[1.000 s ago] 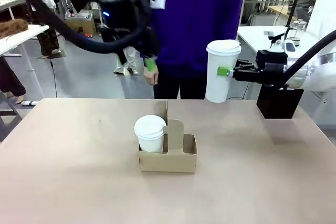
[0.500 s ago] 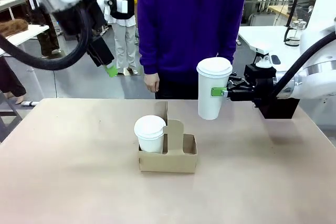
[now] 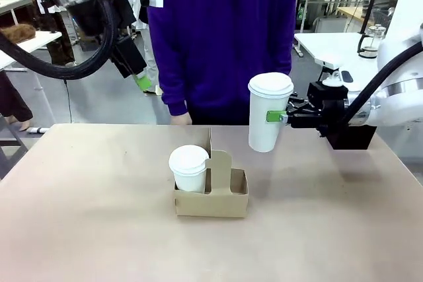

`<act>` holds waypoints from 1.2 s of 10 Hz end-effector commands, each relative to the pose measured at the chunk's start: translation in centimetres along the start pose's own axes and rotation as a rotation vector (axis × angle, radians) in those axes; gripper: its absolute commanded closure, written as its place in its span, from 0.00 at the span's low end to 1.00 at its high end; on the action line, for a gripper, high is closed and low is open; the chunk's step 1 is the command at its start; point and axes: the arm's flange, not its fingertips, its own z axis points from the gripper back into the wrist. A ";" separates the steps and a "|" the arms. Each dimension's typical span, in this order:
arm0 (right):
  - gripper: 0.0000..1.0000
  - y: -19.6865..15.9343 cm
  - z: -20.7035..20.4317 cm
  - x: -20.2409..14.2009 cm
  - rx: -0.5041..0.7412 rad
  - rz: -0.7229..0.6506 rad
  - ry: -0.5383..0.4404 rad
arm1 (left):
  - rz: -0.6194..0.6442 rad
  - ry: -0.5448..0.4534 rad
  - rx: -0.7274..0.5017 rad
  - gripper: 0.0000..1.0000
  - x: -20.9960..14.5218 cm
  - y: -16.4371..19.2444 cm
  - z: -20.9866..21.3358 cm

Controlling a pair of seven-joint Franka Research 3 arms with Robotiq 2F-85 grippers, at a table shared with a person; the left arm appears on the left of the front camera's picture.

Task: Pour a drink into a cup and package it in a carrier.
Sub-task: Insert the held 600 ml Paper Cup into the Cup Carrier.

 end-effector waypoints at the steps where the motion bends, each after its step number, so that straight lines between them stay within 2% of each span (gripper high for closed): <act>1: 0.20 -0.3 -2.6 -1.0 0.096 0.041 -0.089 | -0.047 -0.078 -0.042 0.00 -3.7 2.1 -1.3; 4: 0.20 -1.0 -5.4 -2.7 0.176 0.013 -0.096 | -0.118 -0.198 -0.040 0.00 -8.3 4.2 -2.1; 7: 0.20 -2.3 -6.8 -4.8 0.187 -0.010 -0.061 | -0.341 -0.331 0.000 0.00 -12.9 6.4 -3.3; 8: 0.20 -2.5 -6.9 -5.5 0.188 -0.029 -0.052 | -0.370 -0.371 -0.007 0.00 -14.4 6.8 -3.9; 10: 0.20 -3.1 -6.7 -6.7 0.193 -0.055 -0.029 | -0.397 -0.427 -0.027 0.00 -16.5 7.1 -4.8; 12: 0.20 -3.5 -6.1 -7.9 0.208 -0.090 -0.013 | -0.358 -0.444 0.017 0.00 -18.1 7.1 -5.7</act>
